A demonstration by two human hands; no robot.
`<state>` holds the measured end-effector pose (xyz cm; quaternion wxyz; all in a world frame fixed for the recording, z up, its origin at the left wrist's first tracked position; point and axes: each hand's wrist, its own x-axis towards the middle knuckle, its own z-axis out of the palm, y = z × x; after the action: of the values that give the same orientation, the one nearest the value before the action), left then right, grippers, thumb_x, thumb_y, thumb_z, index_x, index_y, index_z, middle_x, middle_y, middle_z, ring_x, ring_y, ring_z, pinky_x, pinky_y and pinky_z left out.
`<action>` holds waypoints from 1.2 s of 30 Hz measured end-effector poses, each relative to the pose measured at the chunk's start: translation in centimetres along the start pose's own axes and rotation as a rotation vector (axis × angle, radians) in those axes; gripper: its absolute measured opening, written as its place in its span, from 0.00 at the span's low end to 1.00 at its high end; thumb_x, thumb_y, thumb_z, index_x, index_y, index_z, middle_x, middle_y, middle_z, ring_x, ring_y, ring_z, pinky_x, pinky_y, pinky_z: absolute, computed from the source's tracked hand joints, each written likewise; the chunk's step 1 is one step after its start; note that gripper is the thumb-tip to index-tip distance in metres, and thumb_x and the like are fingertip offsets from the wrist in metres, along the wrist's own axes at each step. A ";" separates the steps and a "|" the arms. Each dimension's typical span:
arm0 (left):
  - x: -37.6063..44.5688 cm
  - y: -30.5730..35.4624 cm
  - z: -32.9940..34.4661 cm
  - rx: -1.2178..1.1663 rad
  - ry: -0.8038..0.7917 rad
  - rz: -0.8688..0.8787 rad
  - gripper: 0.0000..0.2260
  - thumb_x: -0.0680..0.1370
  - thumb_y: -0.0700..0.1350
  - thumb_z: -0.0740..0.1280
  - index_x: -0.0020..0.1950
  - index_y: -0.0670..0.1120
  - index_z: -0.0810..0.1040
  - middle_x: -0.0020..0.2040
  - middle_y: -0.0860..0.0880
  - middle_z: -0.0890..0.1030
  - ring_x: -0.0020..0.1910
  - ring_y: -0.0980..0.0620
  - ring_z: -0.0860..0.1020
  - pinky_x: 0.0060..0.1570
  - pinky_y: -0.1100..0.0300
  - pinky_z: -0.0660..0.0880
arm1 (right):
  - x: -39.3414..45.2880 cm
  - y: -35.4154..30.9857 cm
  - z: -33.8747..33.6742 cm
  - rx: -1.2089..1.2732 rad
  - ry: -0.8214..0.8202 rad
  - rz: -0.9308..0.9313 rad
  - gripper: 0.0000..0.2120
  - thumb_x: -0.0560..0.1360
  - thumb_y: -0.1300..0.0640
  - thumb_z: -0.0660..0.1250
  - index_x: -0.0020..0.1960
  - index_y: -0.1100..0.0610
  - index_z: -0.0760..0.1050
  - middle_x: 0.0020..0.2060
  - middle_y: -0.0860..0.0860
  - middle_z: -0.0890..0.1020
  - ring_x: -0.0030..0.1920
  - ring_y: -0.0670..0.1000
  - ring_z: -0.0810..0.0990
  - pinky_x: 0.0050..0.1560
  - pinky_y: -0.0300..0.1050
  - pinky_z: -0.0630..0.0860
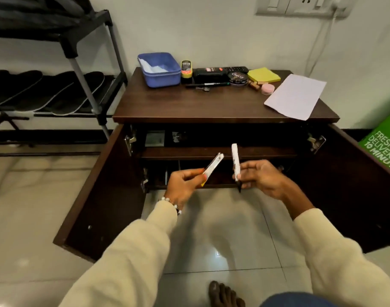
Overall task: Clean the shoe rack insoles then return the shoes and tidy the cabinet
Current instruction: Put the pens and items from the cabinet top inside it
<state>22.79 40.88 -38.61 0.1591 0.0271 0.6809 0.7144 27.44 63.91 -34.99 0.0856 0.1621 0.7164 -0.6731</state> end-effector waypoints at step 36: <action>18.9 -13.5 2.2 1.090 0.371 -0.143 0.24 0.76 0.58 0.66 0.50 0.35 0.79 0.53 0.34 0.75 0.51 0.36 0.76 0.45 0.52 0.70 | 23.6 13.4 8.0 -0.384 0.378 0.103 0.12 0.71 0.55 0.74 0.46 0.63 0.79 0.46 0.59 0.83 0.44 0.57 0.83 0.45 0.52 0.82</action>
<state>8.00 48.32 -55.08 0.0480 -0.0664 0.9671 0.2410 9.32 59.29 -56.25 0.0136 0.3021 0.8249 -0.4775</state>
